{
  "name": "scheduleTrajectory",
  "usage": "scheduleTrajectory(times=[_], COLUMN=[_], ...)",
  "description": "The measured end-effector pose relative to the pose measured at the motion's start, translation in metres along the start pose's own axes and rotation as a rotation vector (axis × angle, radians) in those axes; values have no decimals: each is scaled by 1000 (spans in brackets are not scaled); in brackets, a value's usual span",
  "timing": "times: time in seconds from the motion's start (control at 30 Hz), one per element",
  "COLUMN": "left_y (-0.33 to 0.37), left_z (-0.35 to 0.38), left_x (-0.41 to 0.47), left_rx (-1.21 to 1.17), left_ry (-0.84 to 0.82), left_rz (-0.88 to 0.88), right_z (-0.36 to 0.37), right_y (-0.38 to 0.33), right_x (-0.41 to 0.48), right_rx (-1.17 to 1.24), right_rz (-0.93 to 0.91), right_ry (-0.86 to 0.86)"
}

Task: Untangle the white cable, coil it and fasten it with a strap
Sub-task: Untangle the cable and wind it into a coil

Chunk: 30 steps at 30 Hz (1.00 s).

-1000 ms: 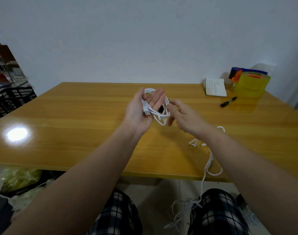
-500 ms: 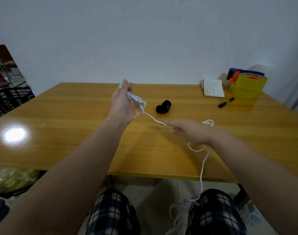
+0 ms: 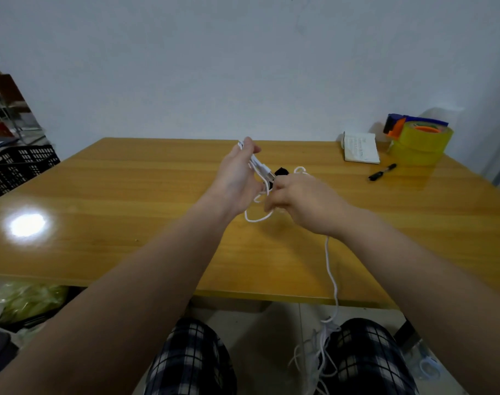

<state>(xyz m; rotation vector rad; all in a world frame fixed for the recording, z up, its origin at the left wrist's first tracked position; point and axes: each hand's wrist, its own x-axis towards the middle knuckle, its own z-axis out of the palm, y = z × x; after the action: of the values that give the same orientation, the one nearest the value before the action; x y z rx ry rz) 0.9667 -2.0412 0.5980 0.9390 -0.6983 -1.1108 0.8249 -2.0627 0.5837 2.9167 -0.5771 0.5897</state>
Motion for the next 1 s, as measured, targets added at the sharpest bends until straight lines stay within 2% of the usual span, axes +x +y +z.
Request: scheduleTrajectory(times=[0.1,0.2,0.4,0.6,0.73,1.0], left_y=[0,-2,-3,2,2,2], left_z=[0,-3,-3,-2,-5,2], left_x=[0,0,-7,-9,-9,-15], left_rx=[33,102,189,164,189,493], left_ry=[3,-12,-75,-94,-85,-105], left_rz=[-2,-18,-111,-200,-197,-154], right_z=[-3,-9,-22,-23,-25,-23], right_y=[0,0,1,0,2,-1], right_x=[1,-2,-4,-7,-10,-6], right_rx=[362,511,384,462,450,435], right_rz=[134,233,277,299,291,265], right_ry=[84,129,57,110,107,102])
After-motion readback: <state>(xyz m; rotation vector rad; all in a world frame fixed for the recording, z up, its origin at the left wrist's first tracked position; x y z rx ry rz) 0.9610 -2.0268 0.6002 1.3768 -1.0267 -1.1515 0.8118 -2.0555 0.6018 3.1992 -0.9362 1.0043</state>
